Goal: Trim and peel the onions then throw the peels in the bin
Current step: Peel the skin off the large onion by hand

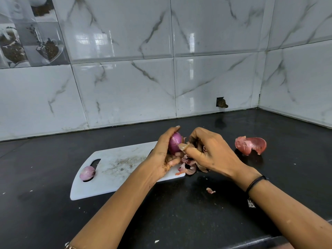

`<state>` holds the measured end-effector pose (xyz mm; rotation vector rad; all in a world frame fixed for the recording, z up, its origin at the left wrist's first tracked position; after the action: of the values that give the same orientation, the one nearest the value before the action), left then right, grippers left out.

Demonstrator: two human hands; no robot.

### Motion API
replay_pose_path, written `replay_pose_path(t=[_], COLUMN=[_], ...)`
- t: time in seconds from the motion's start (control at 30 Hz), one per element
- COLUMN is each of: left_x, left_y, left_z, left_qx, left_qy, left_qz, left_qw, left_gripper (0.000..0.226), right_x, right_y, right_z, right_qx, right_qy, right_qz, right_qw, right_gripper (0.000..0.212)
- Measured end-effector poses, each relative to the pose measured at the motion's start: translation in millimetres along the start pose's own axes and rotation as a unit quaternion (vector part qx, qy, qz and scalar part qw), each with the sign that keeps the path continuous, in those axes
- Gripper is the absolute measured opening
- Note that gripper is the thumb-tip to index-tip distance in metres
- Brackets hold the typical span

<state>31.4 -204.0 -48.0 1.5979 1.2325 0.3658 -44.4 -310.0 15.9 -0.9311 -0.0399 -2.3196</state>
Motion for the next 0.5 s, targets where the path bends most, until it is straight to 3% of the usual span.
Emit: replay_pose_path(t=[0.23,0.5], left_x=[1.4,12.4], left_y=[3.1,4.1], left_z=[0.9,-0.4], left_qx=[-0.008,0.004], left_qy=[-0.009,0.02], left_qz=[-0.021,-0.038], left_qw=[1.0,0.999], left_gripper=[0.061,0.076], right_x=[-2.9,11.9], right_y=[-0.3,10.0], right_z=[-0.7,-2.1], right_qx=[-0.008,-0.031], right_qy=[-0.025,0.013], right_qz=[-0.001,-0.039], right_qw=[1.0,0.999], right_gripper=[0.033,0.034])
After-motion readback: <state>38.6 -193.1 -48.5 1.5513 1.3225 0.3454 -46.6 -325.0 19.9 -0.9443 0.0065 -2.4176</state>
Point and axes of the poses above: each hand's wrist, its own z-axis towards the middle knuckle, its own x-axis out of the back of the hand, y = z × x, the point moved 9 cm from there along z, towards the middle knuckle, and after that the axes turned 14 degrees about x, right-handed, at the moved point
